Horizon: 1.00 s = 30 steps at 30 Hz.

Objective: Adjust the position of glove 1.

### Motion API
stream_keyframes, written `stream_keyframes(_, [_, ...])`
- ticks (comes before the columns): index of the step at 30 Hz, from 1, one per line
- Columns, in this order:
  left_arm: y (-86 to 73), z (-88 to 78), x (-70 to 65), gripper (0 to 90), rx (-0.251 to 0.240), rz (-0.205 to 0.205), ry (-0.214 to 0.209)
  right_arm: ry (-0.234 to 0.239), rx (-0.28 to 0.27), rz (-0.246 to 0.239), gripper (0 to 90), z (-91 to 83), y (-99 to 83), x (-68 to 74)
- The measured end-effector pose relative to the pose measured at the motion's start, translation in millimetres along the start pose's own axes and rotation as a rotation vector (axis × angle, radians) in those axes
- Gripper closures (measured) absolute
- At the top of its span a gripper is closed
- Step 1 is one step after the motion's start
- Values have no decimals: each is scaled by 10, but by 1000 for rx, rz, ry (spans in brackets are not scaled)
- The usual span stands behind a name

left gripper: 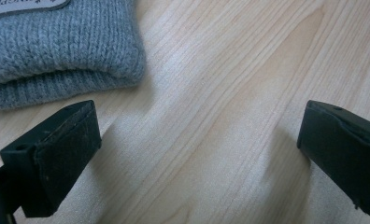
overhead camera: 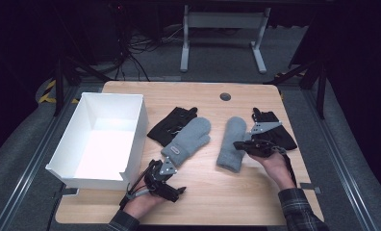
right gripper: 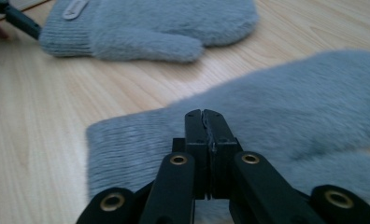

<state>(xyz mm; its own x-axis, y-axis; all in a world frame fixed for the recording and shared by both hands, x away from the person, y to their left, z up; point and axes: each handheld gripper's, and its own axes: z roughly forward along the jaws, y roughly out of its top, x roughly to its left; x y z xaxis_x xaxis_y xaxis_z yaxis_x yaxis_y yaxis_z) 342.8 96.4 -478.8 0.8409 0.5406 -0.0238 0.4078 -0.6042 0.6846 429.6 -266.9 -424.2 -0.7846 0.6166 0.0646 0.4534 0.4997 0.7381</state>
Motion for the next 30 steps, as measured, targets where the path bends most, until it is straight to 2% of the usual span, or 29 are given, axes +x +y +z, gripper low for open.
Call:
stream_keyframes(1, [0, 0, 0, 1, 0, 1, 0, -20, 11, -6, 897, 9, -1, -31])
stream_keyframes(3, [0, 0, 0, 1, 1, 1, 0, -23, 5, 4, 897, 30, -3, -91])
stream_keyframes(6, [0, 0, 0, 1, 0, 0, 0, -27, 53, -4, 898, 146, -16, -131])
stream_keyframes(10, [-1, 0, 0, 1, 0, 0, 0, -25, 92, -3, 900, 257, -39, -116])
stream_keyframes(15, [0, 0, 0, 1, 0, 0, 0, -30, 97, -7, 900, 257, -39, -55])
stream_keyframes(21, [-1, 0, -1, 1, 0, 1, 1, -16, 108, -20, 899, 243, -53, 85])
stream_keyframes(25, [0, 0, 0, 1, 0, 1, 0, -2, 111, -16, 899, 234, -76, 242])
stream_keyframes(27, [0, 0, 0, 1, 0, 0, 0, 11, 113, -27, 899, 229, -98, 377])
stream_keyframes(28, [0, 0, 0, 1, 0, 0, 0, 11, 113, -27, 899, 229, -98, 377])
stream_keyframes(30, [0, -1, 0, 1, 0, 1, 1, 17, 120, -31, 899, 220, -109, 474])
